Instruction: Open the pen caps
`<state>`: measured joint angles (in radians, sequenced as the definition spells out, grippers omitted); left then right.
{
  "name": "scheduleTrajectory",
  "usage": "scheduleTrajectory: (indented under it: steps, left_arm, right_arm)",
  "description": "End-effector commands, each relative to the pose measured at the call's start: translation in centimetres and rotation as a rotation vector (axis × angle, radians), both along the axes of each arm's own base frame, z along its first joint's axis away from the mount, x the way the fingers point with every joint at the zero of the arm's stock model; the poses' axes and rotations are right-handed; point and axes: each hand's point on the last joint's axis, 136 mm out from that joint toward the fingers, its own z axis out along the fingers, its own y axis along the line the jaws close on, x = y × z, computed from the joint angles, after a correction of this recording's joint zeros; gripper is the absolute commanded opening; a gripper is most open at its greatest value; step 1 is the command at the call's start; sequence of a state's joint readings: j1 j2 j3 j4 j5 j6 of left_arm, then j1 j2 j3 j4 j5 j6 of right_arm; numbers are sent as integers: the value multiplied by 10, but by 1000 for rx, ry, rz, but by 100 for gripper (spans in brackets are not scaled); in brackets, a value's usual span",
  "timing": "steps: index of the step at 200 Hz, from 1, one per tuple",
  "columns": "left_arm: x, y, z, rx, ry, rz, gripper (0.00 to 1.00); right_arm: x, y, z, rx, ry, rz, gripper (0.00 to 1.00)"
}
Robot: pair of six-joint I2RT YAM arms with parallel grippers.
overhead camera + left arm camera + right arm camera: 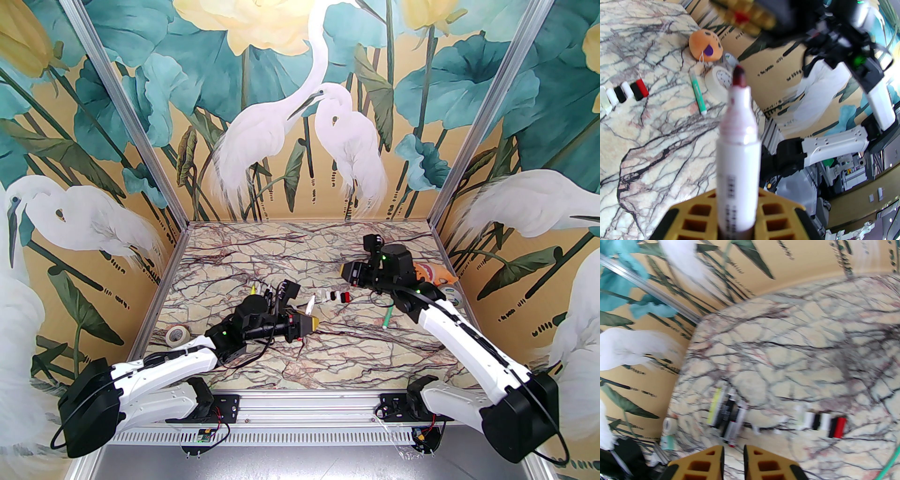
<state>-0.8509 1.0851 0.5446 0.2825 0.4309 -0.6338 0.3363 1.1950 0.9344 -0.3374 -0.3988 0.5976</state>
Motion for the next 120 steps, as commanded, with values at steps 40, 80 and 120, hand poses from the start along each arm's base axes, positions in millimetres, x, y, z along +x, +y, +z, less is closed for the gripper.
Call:
scheduleTrajectory:
  steps: [40, 80, 120]
  left_arm:
    - [2, 20, 2, 10, 18, 34, 13]
    - [1, 19, -2, 39, 20, 21, 13]
    - [2, 16, -7, 57, 28, 6, 14]
  right_arm:
    - [5, -32, -85, -145, 228, 81, 14]
    - [23, -42, -122, -218, 299, 74, 15]
    - [37, -44, -150, -268, 364, 84, 16]
